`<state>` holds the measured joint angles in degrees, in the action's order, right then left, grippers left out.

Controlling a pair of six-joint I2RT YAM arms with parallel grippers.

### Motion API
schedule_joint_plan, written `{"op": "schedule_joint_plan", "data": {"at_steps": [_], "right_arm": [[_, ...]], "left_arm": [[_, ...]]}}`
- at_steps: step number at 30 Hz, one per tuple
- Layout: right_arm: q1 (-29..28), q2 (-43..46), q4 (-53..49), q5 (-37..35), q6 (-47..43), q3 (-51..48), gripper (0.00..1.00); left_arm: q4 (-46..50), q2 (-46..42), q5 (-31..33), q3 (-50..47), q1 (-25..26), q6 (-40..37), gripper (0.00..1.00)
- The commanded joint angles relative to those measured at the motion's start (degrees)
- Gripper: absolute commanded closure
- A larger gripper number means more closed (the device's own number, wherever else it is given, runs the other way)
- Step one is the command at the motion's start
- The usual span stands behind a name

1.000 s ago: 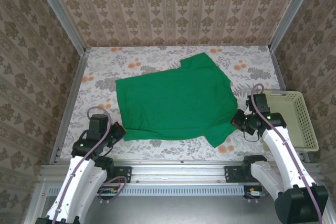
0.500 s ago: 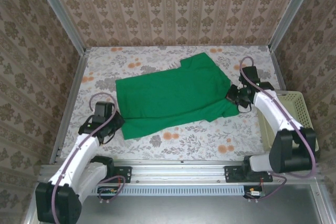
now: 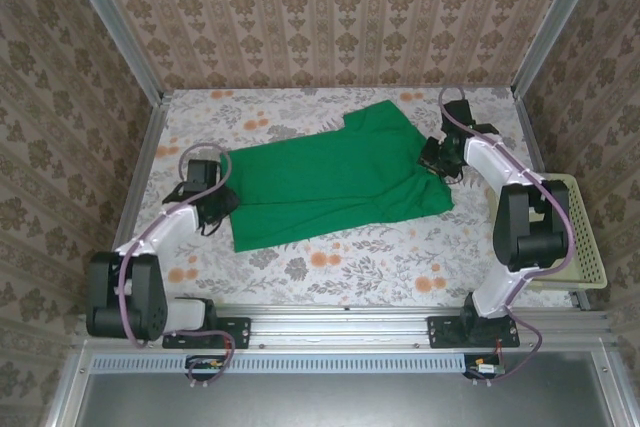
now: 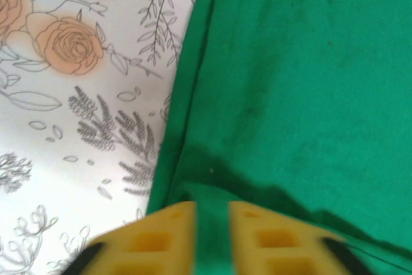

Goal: Fold the inside-out t-shirt

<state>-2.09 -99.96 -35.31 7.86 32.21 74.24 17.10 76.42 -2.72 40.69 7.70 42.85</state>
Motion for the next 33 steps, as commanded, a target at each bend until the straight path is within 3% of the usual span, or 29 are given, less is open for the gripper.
{"op": "schedule_joint_plan", "data": {"at_steps": [1,2,5,9,12,16,22,33], "right_arm": [[-0.1,-1.8,-1.3,-2.8,-0.6,3.4,0.53],[-0.1,-1.6,-2.3,-3.8,-1.1,4.2,0.48],[-1.1,1.5,-4.2,-6.2,-3.5,3.9,0.46],[-6.5,6.6,-6.5,-7.3,-6.3,-0.9,0.47],[-10.6,8.2,-6.9,-7.9,-5.8,-5.7,0.47],[-14.8,8.1,-5.5,-6.5,-4.0,-10.1,0.47],[-16.9,4.2,-1.4,-4.1,-1.4,-12.1,0.42],[-16.9,-6.1,-1.1,-4.6,0.4,-2.7,0.25]], "left_arm": [[0.3,2.7,-0.4,4.0,-1.0,-2.5,0.58],[2.2,3.0,0.5,4.8,-1.3,-2.5,0.53],[7.5,0.0,4.6,5.6,-1.3,-2.0,0.45],[9.8,-7.9,9.8,3.2,5.7,-2.2,0.45],[6.0,-9.0,6.7,1.1,11.9,-1.8,0.46],[-0.4,-4.2,1.7,-1.4,16.3,-0.4,0.48],[-4.3,2.2,0.9,-4.4,15.8,0.9,0.49],[-4.7,3.3,2.1,-10.2,14.7,2.1,0.45]]}}
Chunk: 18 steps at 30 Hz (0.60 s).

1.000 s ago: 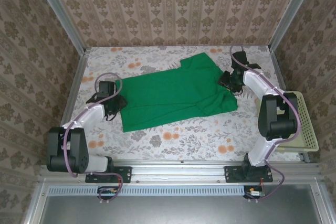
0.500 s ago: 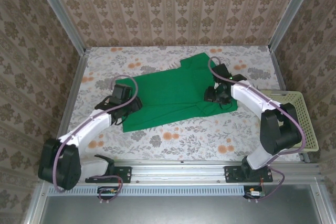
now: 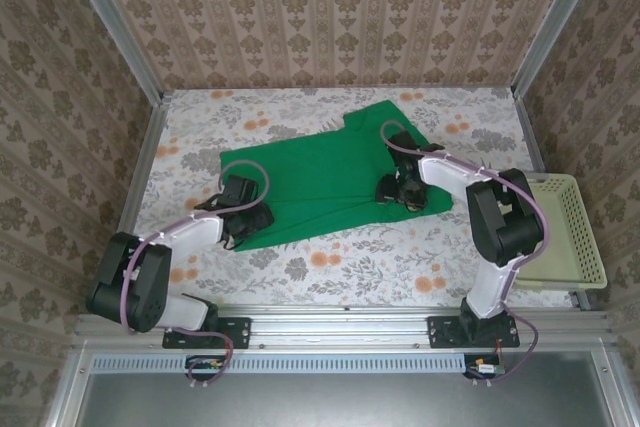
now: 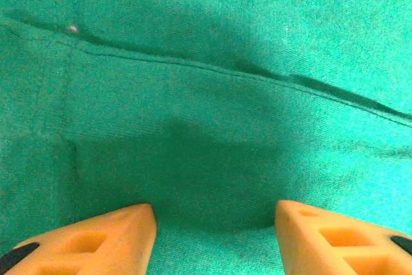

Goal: Fold the inside-out t-shirt

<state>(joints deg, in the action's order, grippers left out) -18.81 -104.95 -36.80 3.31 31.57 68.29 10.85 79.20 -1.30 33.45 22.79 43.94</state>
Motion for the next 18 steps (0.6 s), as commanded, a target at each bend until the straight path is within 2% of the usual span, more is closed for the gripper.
{"op": "schedule_joint_plan", "data": {"at_steps": [1,5,13,16,18], "right_arm": [[-0.2,-1.7,0.5,-0.1,1.1,4.1,0.25],[0.4,-5.3,0.6,-0.2,1.1,9.6,0.26],[3.8,-15.5,-2.0,3.9,-1.1,26.1,0.39],[5.7,-14.5,-6.2,3.4,-4.6,31.8,0.39],[5.5,-10.7,-7.7,0.9,-7.1,31.9,0.39]], "left_arm": [[1.6,0.4,0.8,-3.3,-0.4,1.1,0.45],[1.9,0.1,1.1,-4.4,-0.4,0.7,0.45],[2.5,-1.9,1.3,-6.0,-0.8,0.6,0.44],[3.7,-3.2,1.0,-6.1,-1.7,0.3,0.44],[4.3,-4.6,1.1,-6.3,-2.1,-0.3,0.44]]}}
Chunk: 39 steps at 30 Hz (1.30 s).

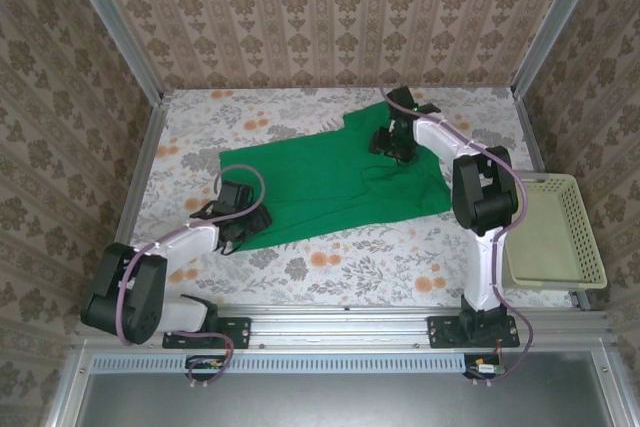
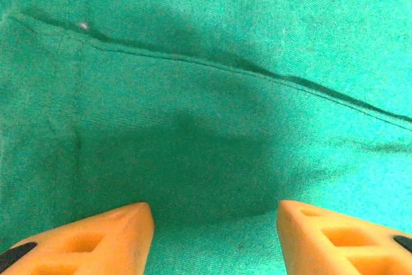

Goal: Fold the inside-out t-shirt

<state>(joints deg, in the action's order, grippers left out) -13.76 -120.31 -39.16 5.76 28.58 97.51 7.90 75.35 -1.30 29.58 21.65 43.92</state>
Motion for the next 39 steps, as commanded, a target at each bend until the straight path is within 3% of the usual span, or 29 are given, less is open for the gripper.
{"op": "schedule_joint_plan", "data": {"at_steps": [1,8,11,16,22,29,33,36,39], "right_arm": [[0.4,6.7,-5.6,-2.7,-4.5,1.5,0.39],[0.6,21.9,-0.9,-3.3,-2.5,-21.1,0.39],[0.6,26.0,3.9,0.6,0.1,-30.4,0.39],[1.0,24.4,8.2,2.9,3.2,-36.4,0.39],[7.9,22.8,10.4,-0.1,8.7,-43.4,0.38],[8.4,34.0,8.0,-4.2,13.9,-54.2,0.38],[8.5,40.0,5.6,-4.9,13.7,-54.9,0.37],[8.4,43.6,3.4,-5.8,8.7,-48.3,0.36],[8.3,42.7,2.0,-6.1,4.9,-39.2,0.34]], "left_arm": [[7.4,-1.3,1.0,-2.5,-1.2,-0.5,0.43],[9.0,-6.5,-1.5,0.2,-2.2,-2.9,0.43],[8.2,-6.6,-2.5,2.8,-1.2,-3.2,0.42],[4.5,-0.4,-4.0,4.8,-1.8,-3.3,0.41],[1.2,4.8,-7.9,0.1,-7.5,-0.5,0.42],[6.9,-2.9,-5.8,-4.4,-0.9,2.1,0.40],[12.5,-9.6,-3.7,-2.6,-1.1,1.6,0.39],[12.3,-13.9,-3.2,2.3,-3.7,-0.8,0.38],[11.2,-10.5,-4.3,11.1,-8.1,-3.9,0.34]]}}
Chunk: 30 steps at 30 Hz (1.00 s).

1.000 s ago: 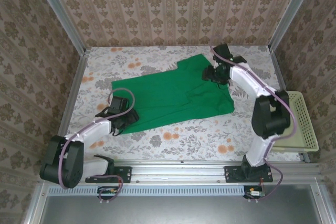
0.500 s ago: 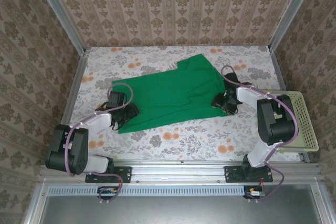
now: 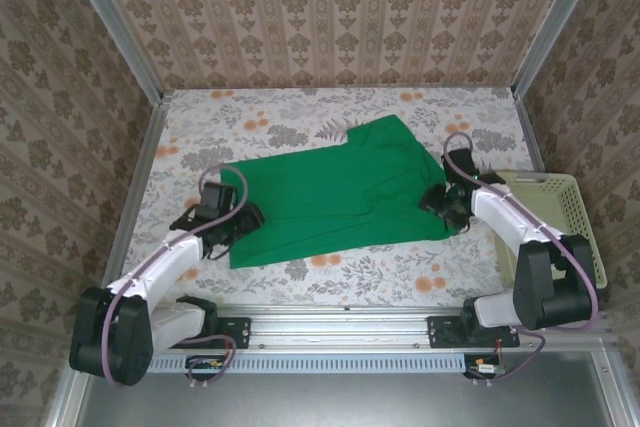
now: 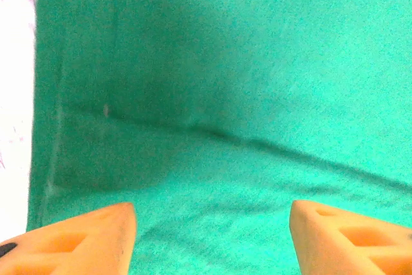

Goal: Fold the inside-out t-shirt

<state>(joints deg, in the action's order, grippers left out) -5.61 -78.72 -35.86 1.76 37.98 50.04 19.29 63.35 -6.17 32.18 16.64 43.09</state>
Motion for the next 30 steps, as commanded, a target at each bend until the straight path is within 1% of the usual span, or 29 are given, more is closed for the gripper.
{"op": "schedule_joint_plan", "data": {"at_steps": [1,3,8,10,12,15,18,20,24,30], "right_arm": [[-0.1,0.1,-1.3,-2.1,-5.4,11.0,0.33],[-0.1,-4.1,-1.5,-2.3,-7.0,17.2,0.33],[-0.1,-14.8,-0.5,-1.8,-10.3,30.1,0.31],[0.0,-19.9,-0.3,-2.2,-11.1,35.2,0.30],[0.1,-25.8,-0.6,-2.3,-12.3,41.2,0.28],[0.0,-33.4,0.0,-2.3,-14.7,48.6,0.28],[0.1,-40.5,-1.2,-2.9,-16.5,56.0,0.28],[0.2,-45.1,-3.0,-3.4,-16.9,61.2,0.27],[0.1,-54.0,-6.7,-2.0,-17.4,72.4,0.27],[0.1,-62.9,-8.2,-2.6,-16.2,82.6,0.28]], "left_arm": [[0.6,4.1,1.2,11.4,-4.3,-3.9,0.34],[1.6,10.6,4.0,18.1,-6.5,-5.2,0.34],[3.9,27.3,9.4,30.6,-11.6,-5.9,0.31],[3.8,32.5,9.8,33.9,-13.4,-5.5,0.29],[2.4,37.0,8.7,36.7,-14.7,-5.8,0.28],[3.4,43.5,8.2,42.1,-15.3,-7.3,0.27],[5.2,48.1,8.5,45.8,-16.0,-7.5,0.28],[5.0,50.1,7.4,46.8,-16.7,-7.0,0.29],[6.0,53.5,6.2,49.1,-17.0,-6.7,0.31],[6.5,57.0,3.9,51.4,-17.0,-6.1,0.37]]}}
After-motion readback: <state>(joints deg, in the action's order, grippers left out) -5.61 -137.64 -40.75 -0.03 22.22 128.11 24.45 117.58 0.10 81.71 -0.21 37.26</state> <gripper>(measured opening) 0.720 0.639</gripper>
